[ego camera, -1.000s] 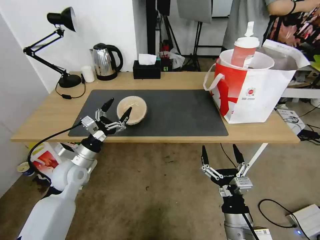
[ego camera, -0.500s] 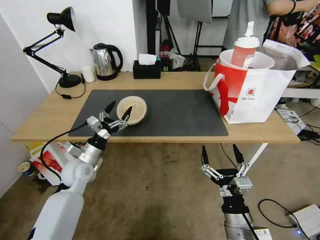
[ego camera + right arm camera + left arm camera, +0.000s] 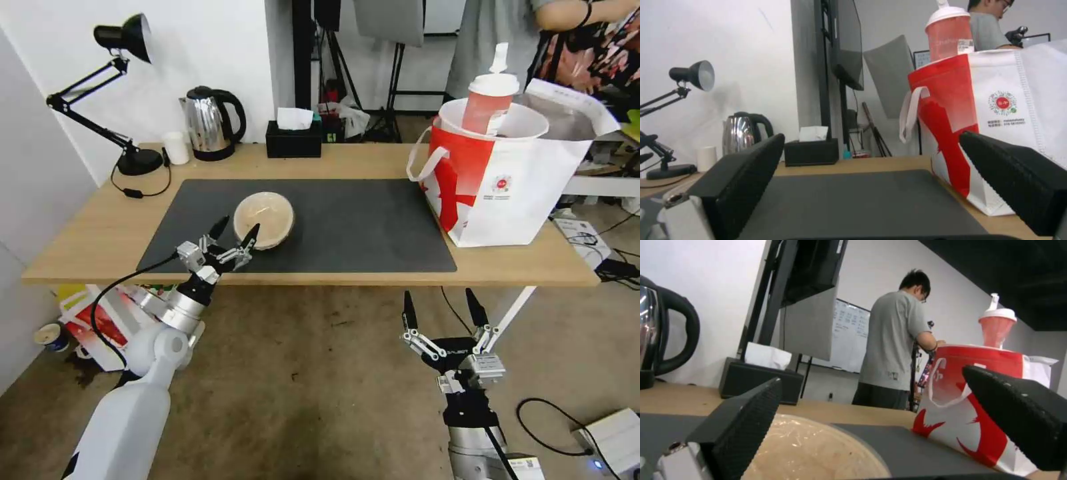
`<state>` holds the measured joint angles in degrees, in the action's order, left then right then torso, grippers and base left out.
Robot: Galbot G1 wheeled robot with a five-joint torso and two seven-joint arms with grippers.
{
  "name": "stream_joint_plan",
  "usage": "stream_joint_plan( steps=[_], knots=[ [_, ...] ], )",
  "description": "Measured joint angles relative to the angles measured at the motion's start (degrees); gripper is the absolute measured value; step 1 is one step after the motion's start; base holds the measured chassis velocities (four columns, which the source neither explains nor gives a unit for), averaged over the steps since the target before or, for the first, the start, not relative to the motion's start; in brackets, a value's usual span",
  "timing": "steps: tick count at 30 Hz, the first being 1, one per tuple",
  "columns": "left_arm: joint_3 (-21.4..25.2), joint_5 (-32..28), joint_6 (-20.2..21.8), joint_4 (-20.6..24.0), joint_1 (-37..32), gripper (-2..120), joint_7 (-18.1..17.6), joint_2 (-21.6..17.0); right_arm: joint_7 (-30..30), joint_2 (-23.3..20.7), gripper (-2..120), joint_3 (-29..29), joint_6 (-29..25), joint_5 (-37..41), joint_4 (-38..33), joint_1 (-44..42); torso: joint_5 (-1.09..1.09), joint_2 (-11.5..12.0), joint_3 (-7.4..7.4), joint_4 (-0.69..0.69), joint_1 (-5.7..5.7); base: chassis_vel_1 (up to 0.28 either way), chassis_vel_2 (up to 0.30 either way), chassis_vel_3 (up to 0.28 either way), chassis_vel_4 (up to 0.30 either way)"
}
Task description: Pick up the trash from the table and place it into the takeout bag.
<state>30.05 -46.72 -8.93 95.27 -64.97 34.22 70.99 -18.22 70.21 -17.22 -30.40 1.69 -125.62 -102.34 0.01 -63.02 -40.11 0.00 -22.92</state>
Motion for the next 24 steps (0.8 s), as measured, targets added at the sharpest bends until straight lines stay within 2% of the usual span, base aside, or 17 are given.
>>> stream_joint_plan(
  steps=[8,14,24],
  knots=[
    [-1.0,0.0,0.6,0.0,1.0,100,0.0,1.1,0.0,0.0,100,0.0,0.0,0.0,0.0,0.0,0.00,0.0,0.00,-0.01,0.00,0.000,0.000,0.000,0.000],
    [-1.6,0.1,1.1,0.4,1.0,100,0.0,0.6,0.0,0.0,100,0.0,0.0,0.0,0.0,0.0,-0.01,0.0,0.00,-0.01,0.00,0.000,0.000,0.000,0.000],
    [-0.5,-0.5,2.4,1.3,-0.5,100,-1.5,-4.3,0.0,0.0,100,0.0,0.0,0.0,0.0,0.0,-0.01,0.0,0.00,0.00,0.00,0.000,0.000,0.000,0.000]
  ],
)
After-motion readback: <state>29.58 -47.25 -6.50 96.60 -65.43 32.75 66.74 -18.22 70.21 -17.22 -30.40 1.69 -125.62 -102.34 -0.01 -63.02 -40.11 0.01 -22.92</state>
